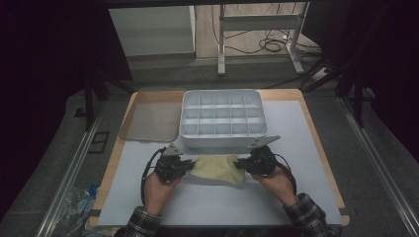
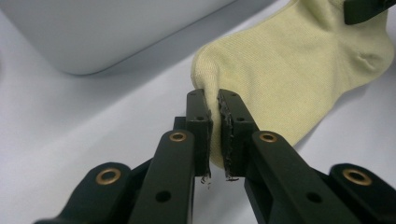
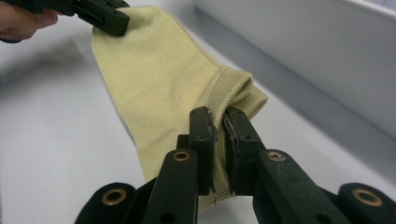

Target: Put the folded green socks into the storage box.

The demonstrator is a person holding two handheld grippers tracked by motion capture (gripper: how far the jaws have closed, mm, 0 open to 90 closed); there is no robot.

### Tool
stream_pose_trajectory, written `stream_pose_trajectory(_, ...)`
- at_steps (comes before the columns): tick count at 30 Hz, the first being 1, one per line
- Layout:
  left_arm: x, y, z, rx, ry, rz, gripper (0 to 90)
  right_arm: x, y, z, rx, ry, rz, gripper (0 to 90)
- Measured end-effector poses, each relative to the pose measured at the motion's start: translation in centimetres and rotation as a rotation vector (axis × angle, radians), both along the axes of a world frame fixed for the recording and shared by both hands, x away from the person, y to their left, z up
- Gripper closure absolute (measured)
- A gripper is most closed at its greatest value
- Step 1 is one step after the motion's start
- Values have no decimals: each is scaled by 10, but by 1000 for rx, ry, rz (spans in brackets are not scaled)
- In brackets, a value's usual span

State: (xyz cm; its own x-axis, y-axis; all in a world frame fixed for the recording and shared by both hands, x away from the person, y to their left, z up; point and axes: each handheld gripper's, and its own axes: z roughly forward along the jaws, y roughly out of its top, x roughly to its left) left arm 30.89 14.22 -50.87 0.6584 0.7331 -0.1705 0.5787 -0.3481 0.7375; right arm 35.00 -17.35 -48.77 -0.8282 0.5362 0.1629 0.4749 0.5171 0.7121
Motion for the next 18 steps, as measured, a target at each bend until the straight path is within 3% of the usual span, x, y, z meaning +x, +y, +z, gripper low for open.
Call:
stream_pose_trajectory(9,-25,-13,4,19,-1,-43,830,-27,-15,1,5,25,8,819)
stream_pose_trajectory(12,-34,-20,-1,33,1,-52,829,-35,-21,-4,3,41,8,818)
stream_pose_trajectory(18,-38,-27,-11,70,10,-54,829,-41,-26,-16,-4,57,8,815)
